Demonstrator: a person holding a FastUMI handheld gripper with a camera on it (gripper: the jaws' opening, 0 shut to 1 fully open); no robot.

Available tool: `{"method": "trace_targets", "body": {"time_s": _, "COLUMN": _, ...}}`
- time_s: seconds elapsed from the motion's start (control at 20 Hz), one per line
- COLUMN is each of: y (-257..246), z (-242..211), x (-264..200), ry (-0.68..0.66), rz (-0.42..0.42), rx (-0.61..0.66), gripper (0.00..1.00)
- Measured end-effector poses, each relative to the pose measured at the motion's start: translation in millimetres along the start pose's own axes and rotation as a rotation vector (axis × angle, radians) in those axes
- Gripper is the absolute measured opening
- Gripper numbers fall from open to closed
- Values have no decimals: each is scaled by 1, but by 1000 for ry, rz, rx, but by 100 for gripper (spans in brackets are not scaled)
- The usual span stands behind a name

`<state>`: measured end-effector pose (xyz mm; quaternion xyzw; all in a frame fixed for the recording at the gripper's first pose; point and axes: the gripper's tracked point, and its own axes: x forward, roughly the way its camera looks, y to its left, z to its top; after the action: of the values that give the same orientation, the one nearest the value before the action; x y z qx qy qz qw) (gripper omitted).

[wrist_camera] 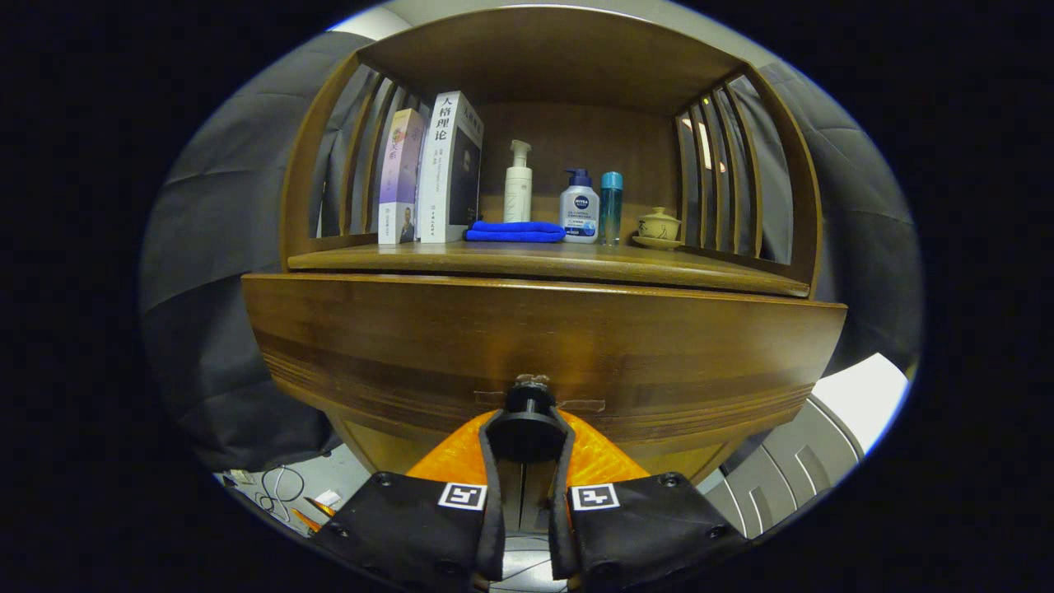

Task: Pull open the drawer, take out the items inside it, and place them on the countertop above the cabinet.

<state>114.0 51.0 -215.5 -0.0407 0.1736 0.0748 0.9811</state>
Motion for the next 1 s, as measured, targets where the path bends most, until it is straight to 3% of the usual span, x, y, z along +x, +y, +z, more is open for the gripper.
{"method": "trace_targets", "body": {"time_s": 1.0, "y": 5, "z": -32, "x": -81, "ry": -9, "rz": 92, "rx": -6, "gripper": 23}}
